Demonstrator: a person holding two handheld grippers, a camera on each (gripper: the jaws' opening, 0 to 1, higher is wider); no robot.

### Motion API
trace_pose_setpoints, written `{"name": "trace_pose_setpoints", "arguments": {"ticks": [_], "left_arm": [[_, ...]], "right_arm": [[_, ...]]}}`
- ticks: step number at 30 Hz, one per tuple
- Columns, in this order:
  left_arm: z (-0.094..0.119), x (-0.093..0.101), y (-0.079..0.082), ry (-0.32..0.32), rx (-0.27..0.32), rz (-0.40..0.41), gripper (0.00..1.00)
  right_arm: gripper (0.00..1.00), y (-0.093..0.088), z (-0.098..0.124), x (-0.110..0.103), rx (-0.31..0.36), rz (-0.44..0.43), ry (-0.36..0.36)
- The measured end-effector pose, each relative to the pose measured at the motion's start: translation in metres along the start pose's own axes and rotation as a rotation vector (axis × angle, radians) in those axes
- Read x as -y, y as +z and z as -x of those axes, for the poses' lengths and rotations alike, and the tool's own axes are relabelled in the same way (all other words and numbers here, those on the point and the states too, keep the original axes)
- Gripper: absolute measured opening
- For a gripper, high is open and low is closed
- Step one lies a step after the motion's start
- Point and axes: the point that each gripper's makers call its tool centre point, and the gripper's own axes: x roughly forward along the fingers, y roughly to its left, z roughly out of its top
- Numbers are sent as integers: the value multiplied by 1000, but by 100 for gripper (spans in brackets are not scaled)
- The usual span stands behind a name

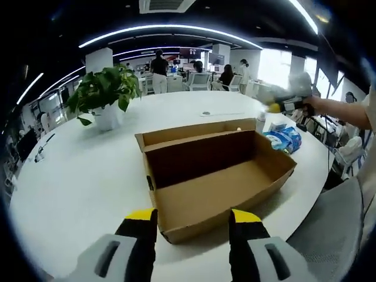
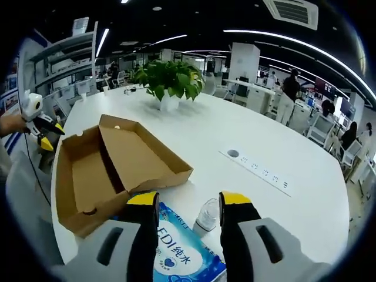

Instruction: Operate the shoe box by opening the lid, removing the specified soft item, and placing it in the target area until the item is outside and the box remains undamaged.

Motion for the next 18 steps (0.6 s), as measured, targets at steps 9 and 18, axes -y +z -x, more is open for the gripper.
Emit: {"name": "trace_pose_setpoints", "arguments": {"ticks": [9,18], "left_arm": [[0,-25,-8,81,-18,114,32],[-7,-40,-16,118,-65,179,23]], "right_arm": [[35,12,-9,-13,-16,-16,26],[32,19,-28,-18,-51,-45,46]]}}
